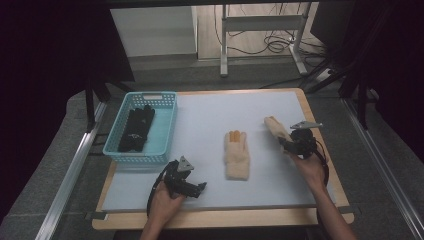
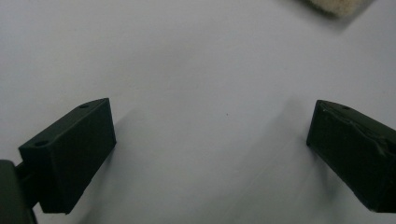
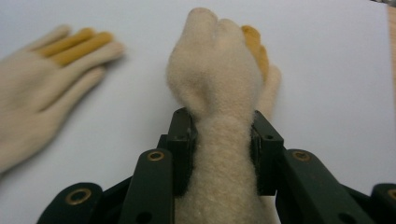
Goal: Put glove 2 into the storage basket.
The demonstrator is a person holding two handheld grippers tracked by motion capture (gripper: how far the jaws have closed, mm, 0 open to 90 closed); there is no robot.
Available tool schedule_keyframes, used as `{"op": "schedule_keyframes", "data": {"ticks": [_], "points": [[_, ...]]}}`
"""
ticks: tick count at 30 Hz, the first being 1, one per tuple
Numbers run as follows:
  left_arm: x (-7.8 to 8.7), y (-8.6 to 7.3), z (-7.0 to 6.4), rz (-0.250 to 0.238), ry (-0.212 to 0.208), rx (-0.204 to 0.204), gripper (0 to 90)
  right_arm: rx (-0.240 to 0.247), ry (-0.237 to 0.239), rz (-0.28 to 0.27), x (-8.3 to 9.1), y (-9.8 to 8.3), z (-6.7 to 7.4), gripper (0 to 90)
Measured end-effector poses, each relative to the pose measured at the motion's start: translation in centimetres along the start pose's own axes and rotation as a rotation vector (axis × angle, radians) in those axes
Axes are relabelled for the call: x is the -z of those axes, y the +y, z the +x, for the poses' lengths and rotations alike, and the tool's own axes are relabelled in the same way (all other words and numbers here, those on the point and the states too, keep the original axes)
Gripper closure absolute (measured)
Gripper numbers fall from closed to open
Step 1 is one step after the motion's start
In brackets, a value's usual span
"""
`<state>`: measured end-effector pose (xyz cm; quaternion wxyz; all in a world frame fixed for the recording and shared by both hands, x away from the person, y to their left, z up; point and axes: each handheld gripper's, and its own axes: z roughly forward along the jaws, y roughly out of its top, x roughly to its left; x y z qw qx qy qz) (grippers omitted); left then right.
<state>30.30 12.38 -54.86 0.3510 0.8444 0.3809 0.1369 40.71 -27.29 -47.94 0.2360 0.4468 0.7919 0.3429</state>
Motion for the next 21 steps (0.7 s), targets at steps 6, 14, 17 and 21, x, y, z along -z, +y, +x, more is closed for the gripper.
{"op": "schedule_keyframes", "data": {"ticks": [6,14,17,21], "points": [[0.0,0.0,0.0,0.000,0.000,-0.001,1.6,0.035,0.051,-0.003,1.4,-1.5,3.2,65.2],[0.0,0.0,0.0,-0.001,0.000,-0.001,1.6,0.043,0.116,0.047,0.6,-3.4,5.0,37.2],[0.0,0.0,0.0,0.000,0.000,-0.001,1.6,0.033,0.151,0.019,1.4,-3.1,4.7,33.8],[0.0,0.0,0.0,0.000,0.000,-0.001,1.6,0.028,0.168,-0.017,2.9,-2.0,3.9,33.2]]}}
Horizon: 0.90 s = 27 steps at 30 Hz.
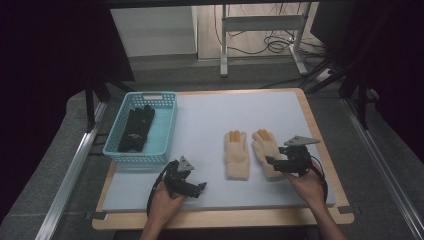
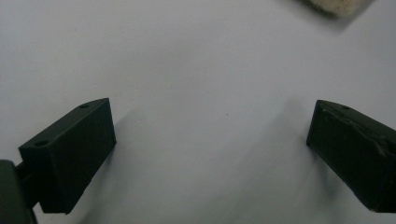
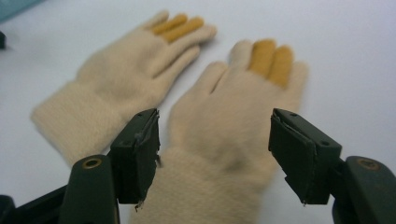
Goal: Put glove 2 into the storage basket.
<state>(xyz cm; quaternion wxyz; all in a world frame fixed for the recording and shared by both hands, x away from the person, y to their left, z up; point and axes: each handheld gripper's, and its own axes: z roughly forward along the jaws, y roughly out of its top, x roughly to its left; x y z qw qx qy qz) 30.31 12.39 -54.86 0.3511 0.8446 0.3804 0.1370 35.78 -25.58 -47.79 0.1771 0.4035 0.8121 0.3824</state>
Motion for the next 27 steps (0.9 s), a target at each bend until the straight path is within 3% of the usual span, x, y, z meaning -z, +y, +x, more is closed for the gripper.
{"op": "schedule_keyframes", "data": {"ticks": [2,4,7,10,14,21,25,27], "points": [[0.0,0.0,0.0,0.000,0.000,0.000,1.6,0.003,-0.024,0.002,0.4,0.6,-0.5,37.5],[0.0,0.0,0.0,0.000,0.000,0.000,1.6,-0.002,-0.050,0.017,0.3,0.9,-1.4,47.4],[0.0,0.0,0.0,0.000,0.000,0.001,1.6,-0.024,-0.073,0.034,-0.4,1.2,-2.9,60.5],[0.0,0.0,0.0,0.000,-0.001,0.001,1.6,-0.052,-0.084,0.044,-1.5,1.1,-4.2,66.5],[0.0,0.0,0.0,0.000,0.000,0.001,1.6,-0.093,-0.073,0.052,-2.9,0.9,-5.2,65.9],[0.0,0.0,0.0,0.000,0.000,0.000,1.6,-0.121,-0.058,0.072,-4.8,0.2,-5.7,55.7],[0.0,0.0,0.0,-0.001,0.000,0.000,1.6,-0.105,-0.068,0.105,-5.4,-0.2,-5.6,57.9],[0.0,0.0,0.0,-0.001,0.000,0.000,1.6,-0.101,-0.070,0.090,-5.4,-0.5,-5.4,64.9]]}}
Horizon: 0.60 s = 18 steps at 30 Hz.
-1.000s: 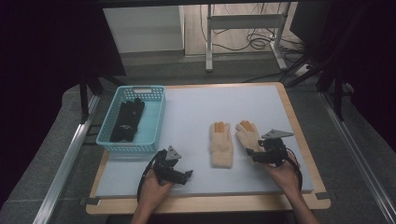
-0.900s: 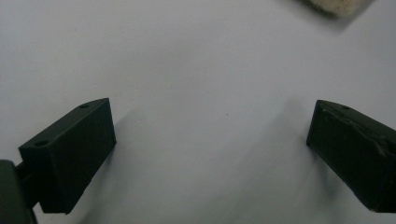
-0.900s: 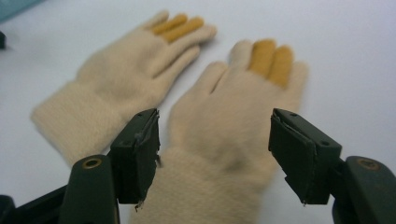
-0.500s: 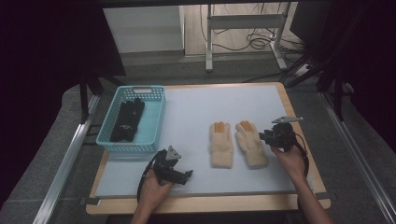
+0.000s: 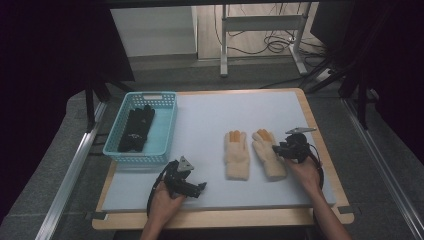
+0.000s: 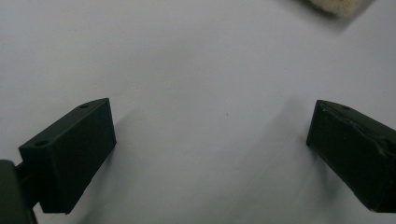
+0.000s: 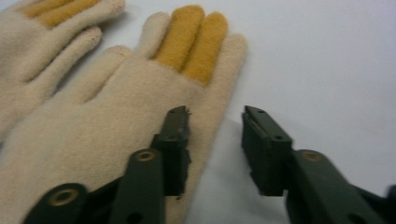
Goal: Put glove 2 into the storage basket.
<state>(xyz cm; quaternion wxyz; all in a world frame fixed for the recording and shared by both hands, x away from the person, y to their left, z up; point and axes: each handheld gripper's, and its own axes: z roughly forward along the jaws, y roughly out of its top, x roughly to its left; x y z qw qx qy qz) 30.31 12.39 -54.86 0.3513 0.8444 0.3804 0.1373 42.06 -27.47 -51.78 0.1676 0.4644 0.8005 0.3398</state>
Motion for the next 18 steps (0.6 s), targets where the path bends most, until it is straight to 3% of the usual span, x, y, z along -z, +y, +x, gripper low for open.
{"op": "schedule_keyframes", "data": {"ticks": [5,13,18], "points": [[0.0,0.0,0.0,0.000,0.000,0.000,1.6,-0.012,0.037,-0.010,0.1,-0.4,0.2,84.4],[0.0,0.0,0.0,0.000,0.000,0.000,1.6,-0.082,0.077,-0.023,0.7,0.2,-0.1,87.6],[0.0,0.0,0.0,0.000,-0.001,0.001,1.6,-0.079,0.098,-0.057,1.9,1.1,0.3,87.7]]}}
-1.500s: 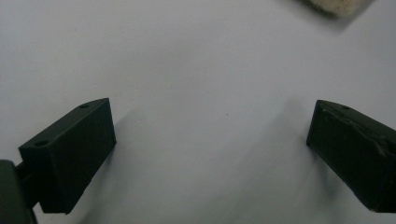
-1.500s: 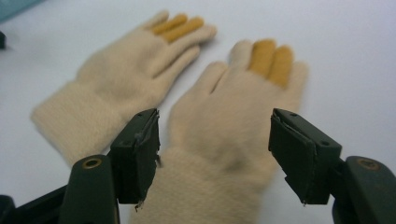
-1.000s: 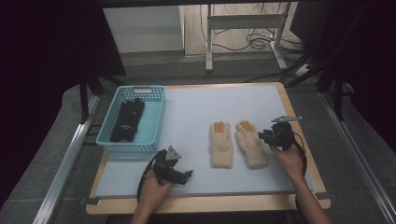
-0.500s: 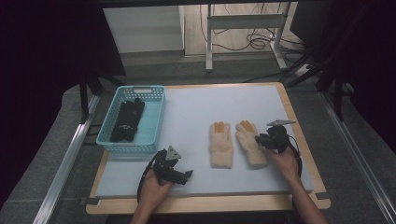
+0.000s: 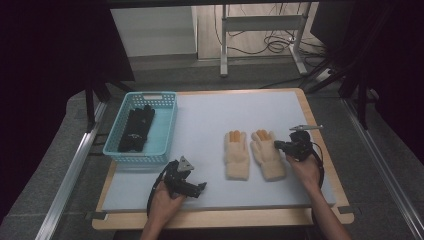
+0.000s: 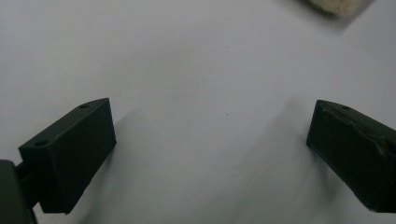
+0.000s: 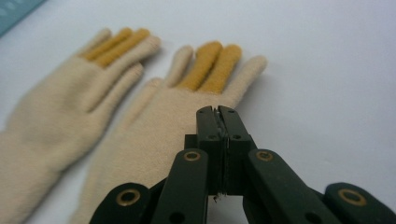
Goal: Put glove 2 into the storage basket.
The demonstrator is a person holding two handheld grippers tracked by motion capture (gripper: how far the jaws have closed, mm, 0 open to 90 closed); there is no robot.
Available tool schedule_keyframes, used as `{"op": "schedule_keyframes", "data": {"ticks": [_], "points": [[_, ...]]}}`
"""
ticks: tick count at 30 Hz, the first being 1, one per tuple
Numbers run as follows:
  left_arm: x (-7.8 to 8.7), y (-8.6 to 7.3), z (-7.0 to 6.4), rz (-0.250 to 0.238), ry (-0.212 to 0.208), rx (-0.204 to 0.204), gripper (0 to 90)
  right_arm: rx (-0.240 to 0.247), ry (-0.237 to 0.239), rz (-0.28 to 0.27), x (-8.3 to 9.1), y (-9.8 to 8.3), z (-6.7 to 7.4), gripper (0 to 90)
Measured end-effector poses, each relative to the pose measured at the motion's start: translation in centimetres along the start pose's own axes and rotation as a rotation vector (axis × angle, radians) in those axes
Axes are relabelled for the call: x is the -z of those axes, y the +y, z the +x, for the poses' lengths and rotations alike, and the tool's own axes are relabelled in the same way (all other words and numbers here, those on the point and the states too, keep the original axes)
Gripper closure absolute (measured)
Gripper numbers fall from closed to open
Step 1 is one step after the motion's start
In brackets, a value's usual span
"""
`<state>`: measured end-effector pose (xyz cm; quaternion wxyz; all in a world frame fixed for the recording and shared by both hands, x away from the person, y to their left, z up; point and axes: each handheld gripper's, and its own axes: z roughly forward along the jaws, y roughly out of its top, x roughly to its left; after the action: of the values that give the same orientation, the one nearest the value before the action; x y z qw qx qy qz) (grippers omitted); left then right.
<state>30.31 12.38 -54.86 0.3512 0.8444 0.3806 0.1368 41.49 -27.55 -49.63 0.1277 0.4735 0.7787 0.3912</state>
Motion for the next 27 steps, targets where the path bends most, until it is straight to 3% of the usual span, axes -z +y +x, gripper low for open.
{"op": "schedule_keyframes", "data": {"ticks": [8,15,21,27], "points": [[0.0,0.0,0.0,0.000,0.000,0.000,1.6,0.037,0.029,-0.033,1.4,1.2,1.8,87.7],[0.0,0.0,0.0,0.001,-0.001,0.000,1.6,0.095,0.066,-0.052,1.9,2.7,4.7,87.7],[0.0,0.0,0.0,0.000,0.001,-0.003,1.6,0.143,0.102,-0.046,1.0,3.9,7.6,87.7],[0.0,0.0,0.0,-0.001,0.000,-0.001,1.6,0.192,0.145,-0.006,-1.4,4.3,10.5,87.5]]}}
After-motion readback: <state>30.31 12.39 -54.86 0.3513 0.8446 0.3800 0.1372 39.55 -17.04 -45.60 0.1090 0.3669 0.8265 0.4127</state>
